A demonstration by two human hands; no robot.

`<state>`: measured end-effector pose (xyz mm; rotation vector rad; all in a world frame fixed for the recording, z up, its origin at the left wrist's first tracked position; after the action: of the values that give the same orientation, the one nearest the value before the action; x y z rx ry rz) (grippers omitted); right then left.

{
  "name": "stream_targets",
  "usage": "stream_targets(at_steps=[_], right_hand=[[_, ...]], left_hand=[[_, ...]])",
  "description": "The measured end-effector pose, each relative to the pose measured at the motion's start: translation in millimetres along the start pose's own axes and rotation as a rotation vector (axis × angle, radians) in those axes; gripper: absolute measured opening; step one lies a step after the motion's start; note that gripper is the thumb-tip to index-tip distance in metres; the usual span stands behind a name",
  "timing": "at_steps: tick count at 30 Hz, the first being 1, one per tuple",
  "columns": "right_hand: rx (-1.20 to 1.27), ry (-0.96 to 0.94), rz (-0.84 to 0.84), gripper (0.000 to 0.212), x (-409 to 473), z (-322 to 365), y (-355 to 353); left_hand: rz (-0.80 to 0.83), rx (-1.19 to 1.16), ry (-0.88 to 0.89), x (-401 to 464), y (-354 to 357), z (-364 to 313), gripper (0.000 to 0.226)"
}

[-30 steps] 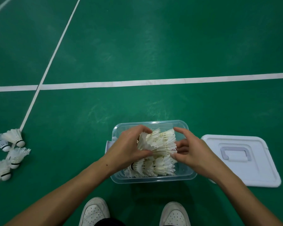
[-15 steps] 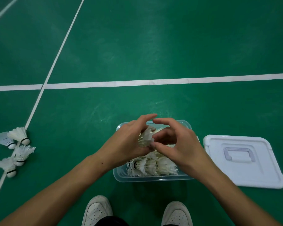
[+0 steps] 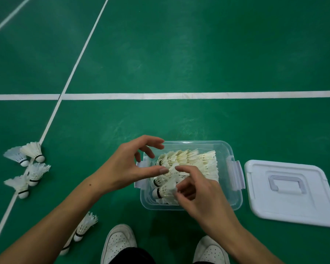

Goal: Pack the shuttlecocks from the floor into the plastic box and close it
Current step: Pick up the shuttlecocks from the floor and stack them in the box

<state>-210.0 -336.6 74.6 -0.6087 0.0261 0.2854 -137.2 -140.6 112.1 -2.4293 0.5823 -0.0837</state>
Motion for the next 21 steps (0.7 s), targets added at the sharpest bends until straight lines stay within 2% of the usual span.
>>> stream_targets(at_steps=[11, 17, 21], right_hand=[[0.033, 0.266, 0.222, 0.057, 24, -34, 36], [0.162, 0.299, 0.368, 0.06, 26, -35, 28], [0.235, 0.282, 0.35, 0.062, 23, -27, 10]], left_hand=[[-0.066, -0.009, -0.017, 1, -4, 8, 0.051], [-0.094, 0.0, -0.052, -7, -15, 15, 0.049], [-0.104, -0.036, -0.09, -21, -23, 20, 0.047]])
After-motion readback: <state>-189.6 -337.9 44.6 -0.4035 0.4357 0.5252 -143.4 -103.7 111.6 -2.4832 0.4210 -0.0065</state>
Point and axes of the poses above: each hand's wrist, its own x-axis towards the middle knuckle, its own y-axis out of the palm, z = x × y, the point moved 6 cm from there along x, towards the middle knuckle, and after that the axes turned 1 degree about z, right-handed, at the moved point
